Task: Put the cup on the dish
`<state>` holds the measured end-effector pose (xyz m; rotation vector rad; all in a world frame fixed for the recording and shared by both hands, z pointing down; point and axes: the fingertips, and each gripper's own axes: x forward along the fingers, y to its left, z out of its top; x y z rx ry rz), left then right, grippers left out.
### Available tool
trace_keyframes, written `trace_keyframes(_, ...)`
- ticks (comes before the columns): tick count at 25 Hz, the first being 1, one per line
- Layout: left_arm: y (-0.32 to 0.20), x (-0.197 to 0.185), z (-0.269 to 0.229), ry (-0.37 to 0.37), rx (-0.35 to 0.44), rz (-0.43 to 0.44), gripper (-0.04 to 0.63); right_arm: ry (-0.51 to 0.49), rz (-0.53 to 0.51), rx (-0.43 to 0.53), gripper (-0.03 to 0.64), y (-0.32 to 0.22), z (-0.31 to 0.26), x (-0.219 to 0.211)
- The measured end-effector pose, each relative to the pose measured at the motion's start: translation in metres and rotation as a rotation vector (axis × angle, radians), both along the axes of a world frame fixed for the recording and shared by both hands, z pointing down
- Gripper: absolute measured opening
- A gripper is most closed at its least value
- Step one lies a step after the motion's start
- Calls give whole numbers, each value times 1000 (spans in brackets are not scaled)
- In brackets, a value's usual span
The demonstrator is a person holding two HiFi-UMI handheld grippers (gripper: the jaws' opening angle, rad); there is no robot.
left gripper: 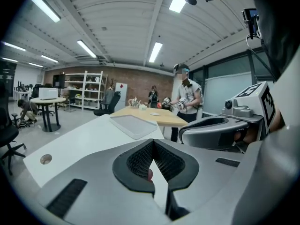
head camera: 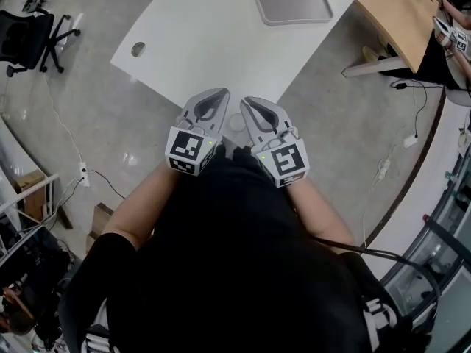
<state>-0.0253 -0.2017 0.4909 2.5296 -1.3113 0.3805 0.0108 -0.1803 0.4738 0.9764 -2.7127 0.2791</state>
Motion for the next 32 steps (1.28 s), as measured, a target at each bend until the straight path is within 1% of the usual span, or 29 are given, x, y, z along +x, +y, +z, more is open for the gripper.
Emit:
trace_keyframes(8, -1, -11, 30, -41, -46, 22, -1, 45, -57, -84, 18, 16, 47, -5)
trace_keyframes(9, -2, -11, 32, -44, -53, 24, -1, 53, -68, -99, 31, 18, 54, -6)
trace_keyframes(10, -2, -12, 34, -48, -59, 28, -1, 58, -83, -117, 63, 21, 59, -8)
trace_keyframes(11, -2, -12, 37, -52, -64, 34, -2, 61, -99, -134, 121, 24, 64, -10)
trace_keyframes(12, -2, -12, 39, -55, -68, 38, -2, 62, -113, -145, 150, 26, 68, -12)
trace_keyframes(15, -1, -13, 41, -54, -80, 43, -2, 85, -148, -155, 201, 33, 76, -18)
trace_keyframes(20, -6, -11, 45, -55, -92, 52, 0, 114, -198, -194, 250, 42, 99, -22)
trace_keyframes(25, -7, -11, 51, -65, -102, 62, 0, 153, -216, -213, 268, 48, 119, -21)
trace_keyframes(32, -8, -9, 60, -77, -117, 67, -1, 200, -226, -225, 268, 48, 145, -21)
